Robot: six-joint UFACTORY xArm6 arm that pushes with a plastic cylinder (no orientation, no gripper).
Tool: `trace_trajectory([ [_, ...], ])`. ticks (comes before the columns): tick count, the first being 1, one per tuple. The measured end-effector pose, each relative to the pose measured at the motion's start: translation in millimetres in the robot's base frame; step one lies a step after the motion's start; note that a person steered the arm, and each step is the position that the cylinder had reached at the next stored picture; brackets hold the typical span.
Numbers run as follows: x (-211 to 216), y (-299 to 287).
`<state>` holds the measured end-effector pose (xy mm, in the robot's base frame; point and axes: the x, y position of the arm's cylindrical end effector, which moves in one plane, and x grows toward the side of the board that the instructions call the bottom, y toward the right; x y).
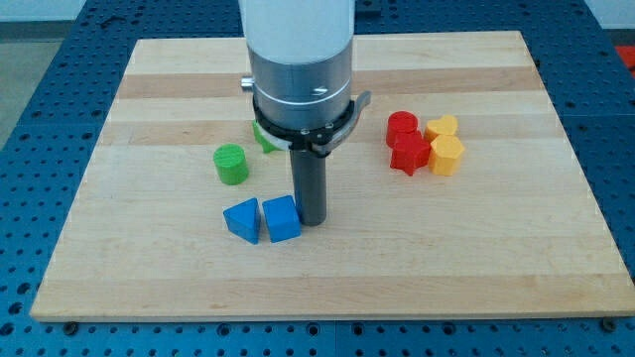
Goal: Move green star closer to blue cube
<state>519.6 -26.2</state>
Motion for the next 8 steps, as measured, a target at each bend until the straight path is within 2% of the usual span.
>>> trace_trajectory([
  [2,-15.6,27.4],
  [4,-92.0,46.9],
  [5,-142.7,32.6],
  [6,-185.6,-8.7],
  [7,-182.9,-61.6],
  [8,-149.7,-84.1],
])
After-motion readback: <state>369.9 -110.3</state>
